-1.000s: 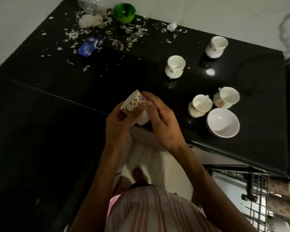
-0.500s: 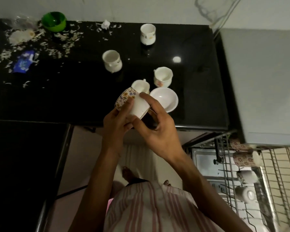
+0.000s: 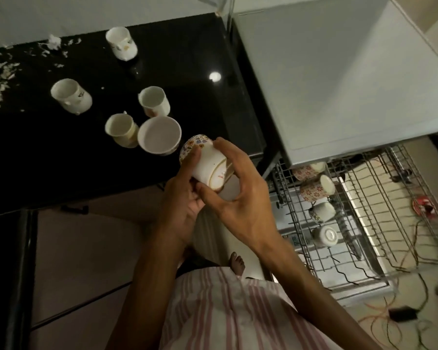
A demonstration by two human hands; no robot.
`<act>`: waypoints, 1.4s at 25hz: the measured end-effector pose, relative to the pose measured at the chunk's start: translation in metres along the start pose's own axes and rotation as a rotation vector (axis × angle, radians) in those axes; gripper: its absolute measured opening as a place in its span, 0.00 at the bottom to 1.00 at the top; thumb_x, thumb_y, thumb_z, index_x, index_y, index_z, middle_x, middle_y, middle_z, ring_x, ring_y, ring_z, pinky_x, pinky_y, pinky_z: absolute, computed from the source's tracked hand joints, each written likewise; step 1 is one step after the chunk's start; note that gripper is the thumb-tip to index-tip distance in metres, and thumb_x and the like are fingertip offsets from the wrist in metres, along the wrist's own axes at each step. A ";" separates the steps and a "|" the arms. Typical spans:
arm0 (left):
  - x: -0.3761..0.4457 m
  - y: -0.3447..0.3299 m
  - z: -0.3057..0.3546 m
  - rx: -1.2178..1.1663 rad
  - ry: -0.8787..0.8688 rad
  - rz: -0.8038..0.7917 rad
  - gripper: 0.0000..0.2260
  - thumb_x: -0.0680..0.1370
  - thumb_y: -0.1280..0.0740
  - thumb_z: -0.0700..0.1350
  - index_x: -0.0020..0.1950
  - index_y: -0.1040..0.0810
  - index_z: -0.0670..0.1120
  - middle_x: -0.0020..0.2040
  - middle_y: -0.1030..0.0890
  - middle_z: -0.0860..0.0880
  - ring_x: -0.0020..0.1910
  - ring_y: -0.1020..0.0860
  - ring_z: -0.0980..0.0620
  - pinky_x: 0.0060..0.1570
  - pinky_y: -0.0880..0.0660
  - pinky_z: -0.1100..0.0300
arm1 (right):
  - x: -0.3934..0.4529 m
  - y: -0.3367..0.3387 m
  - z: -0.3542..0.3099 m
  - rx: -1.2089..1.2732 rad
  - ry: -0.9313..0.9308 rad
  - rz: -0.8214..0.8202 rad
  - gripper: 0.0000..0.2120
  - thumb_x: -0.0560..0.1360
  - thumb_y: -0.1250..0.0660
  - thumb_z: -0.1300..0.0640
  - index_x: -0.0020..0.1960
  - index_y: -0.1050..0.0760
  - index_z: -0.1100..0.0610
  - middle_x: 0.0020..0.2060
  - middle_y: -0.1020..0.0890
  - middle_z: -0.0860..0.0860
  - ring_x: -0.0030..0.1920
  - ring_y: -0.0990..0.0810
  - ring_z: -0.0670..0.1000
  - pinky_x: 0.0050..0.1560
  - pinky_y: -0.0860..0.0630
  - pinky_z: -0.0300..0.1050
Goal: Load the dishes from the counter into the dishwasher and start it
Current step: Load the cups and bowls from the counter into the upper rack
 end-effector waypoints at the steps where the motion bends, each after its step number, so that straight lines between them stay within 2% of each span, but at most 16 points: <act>1: 0.000 -0.007 -0.004 0.025 0.016 -0.015 0.25 0.75 0.33 0.56 0.68 0.25 0.44 0.63 0.20 0.42 0.63 0.22 0.44 0.69 0.32 0.42 | -0.003 0.009 0.003 -0.010 -0.009 0.029 0.32 0.69 0.23 0.60 0.70 0.30 0.60 0.68 0.26 0.51 0.67 0.27 0.47 0.65 0.27 0.44; 7: 0.009 -0.054 -0.021 0.155 0.109 -0.214 0.21 0.79 0.39 0.54 0.67 0.25 0.43 0.62 0.20 0.41 0.62 0.22 0.43 0.64 0.27 0.47 | -0.014 0.051 0.012 -0.106 -0.060 0.236 0.32 0.70 0.22 0.58 0.70 0.31 0.58 0.68 0.26 0.52 0.68 0.28 0.47 0.66 0.29 0.40; 13: 0.021 -0.088 -0.048 0.245 0.227 -0.324 0.20 0.80 0.38 0.55 0.67 0.24 0.44 0.63 0.20 0.41 0.63 0.22 0.43 0.68 0.30 0.44 | -0.031 0.089 0.027 -0.197 -0.144 0.422 0.33 0.69 0.22 0.58 0.70 0.31 0.60 0.66 0.25 0.53 0.66 0.26 0.47 0.65 0.29 0.39; 16: 0.021 -0.107 -0.064 0.298 0.282 -0.367 0.21 0.78 0.36 0.56 0.66 0.23 0.46 0.61 0.19 0.42 0.61 0.21 0.45 0.63 0.27 0.48 | -0.044 0.110 0.036 -0.237 -0.198 0.507 0.32 0.68 0.22 0.59 0.69 0.30 0.61 0.64 0.23 0.51 0.64 0.27 0.42 0.62 0.32 0.30; 19: 0.019 -0.127 -0.086 0.334 0.337 -0.405 0.21 0.78 0.37 0.57 0.66 0.23 0.46 0.61 0.19 0.42 0.58 0.20 0.47 0.59 0.24 0.52 | -0.055 0.132 0.046 -0.273 -0.239 0.556 0.32 0.67 0.21 0.59 0.68 0.29 0.60 0.61 0.23 0.47 0.61 0.28 0.36 0.59 0.33 0.27; 23: 0.017 -0.153 -0.121 0.358 0.395 -0.412 0.21 0.79 0.36 0.58 0.65 0.22 0.46 0.60 0.19 0.43 0.56 0.19 0.49 0.53 0.21 0.57 | -0.072 0.169 0.068 -0.250 -0.293 0.587 0.31 0.67 0.22 0.58 0.67 0.29 0.58 0.61 0.25 0.44 0.59 0.25 0.40 0.58 0.27 0.32; 27: 0.015 -0.173 -0.159 0.488 0.364 -0.359 0.24 0.75 0.31 0.58 0.65 0.23 0.43 0.58 0.18 0.42 0.58 0.19 0.47 0.59 0.22 0.50 | -0.090 0.209 0.099 -0.226 -0.369 0.582 0.31 0.69 0.22 0.54 0.67 0.31 0.56 0.59 0.25 0.43 0.55 0.22 0.42 0.52 0.22 0.37; 29: 0.013 -0.186 -0.181 0.626 0.323 -0.358 0.29 0.72 0.29 0.62 0.66 0.24 0.46 0.57 0.17 0.45 0.57 0.18 0.49 0.60 0.23 0.48 | -0.099 0.230 0.119 -0.243 -0.406 0.561 0.29 0.70 0.22 0.52 0.67 0.30 0.55 0.57 0.23 0.43 0.53 0.21 0.43 0.50 0.20 0.40; 32: 0.014 -0.205 -0.210 0.856 0.230 -0.385 0.30 0.71 0.30 0.64 0.69 0.26 0.53 0.56 0.17 0.51 0.55 0.18 0.56 0.56 0.21 0.54 | -0.110 0.257 0.149 -0.282 -0.451 0.504 0.28 0.70 0.23 0.51 0.66 0.30 0.55 0.56 0.22 0.46 0.53 0.22 0.45 0.52 0.23 0.37; 35: 0.020 -0.221 -0.225 1.024 0.111 -0.358 0.30 0.75 0.31 0.60 0.75 0.35 0.57 0.58 0.20 0.54 0.54 0.21 0.62 0.45 0.24 0.73 | -0.113 0.272 0.176 -0.327 -0.485 0.434 0.29 0.69 0.23 0.53 0.67 0.29 0.58 0.58 0.20 0.51 0.54 0.22 0.48 0.52 0.26 0.36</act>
Point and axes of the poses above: each hand's wrist, its own x-axis towards the middle knuckle, its own y-axis out of the back of the hand, z = x × y, the point moved 10 cm from there along x, towards the middle knuckle
